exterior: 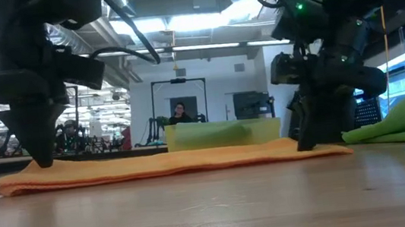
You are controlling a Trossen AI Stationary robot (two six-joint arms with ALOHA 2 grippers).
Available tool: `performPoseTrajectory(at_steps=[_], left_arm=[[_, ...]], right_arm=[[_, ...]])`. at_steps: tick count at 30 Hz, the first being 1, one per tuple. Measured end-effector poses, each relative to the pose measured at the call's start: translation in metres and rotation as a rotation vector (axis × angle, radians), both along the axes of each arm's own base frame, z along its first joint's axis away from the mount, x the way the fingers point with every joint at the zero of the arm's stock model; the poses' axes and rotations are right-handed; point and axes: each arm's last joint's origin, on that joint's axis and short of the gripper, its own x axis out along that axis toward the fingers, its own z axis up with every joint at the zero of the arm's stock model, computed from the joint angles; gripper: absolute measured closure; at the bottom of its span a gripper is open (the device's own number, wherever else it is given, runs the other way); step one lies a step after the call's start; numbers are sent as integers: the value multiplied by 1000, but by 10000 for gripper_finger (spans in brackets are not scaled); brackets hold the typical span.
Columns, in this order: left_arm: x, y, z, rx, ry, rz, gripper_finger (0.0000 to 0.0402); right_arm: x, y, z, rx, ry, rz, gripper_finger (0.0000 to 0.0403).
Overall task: Fold microfiber towels
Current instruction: Fold the orange microfiber towel
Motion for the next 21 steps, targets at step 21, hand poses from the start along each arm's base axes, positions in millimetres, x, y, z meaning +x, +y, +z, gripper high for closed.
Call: performPoseTrajectory(at_steps=[21], left_arm=[[23, -40, -21, -146, -196, -89, 400]], right_arm=[[-2, -38, -4, -69, -51, -90, 387]])
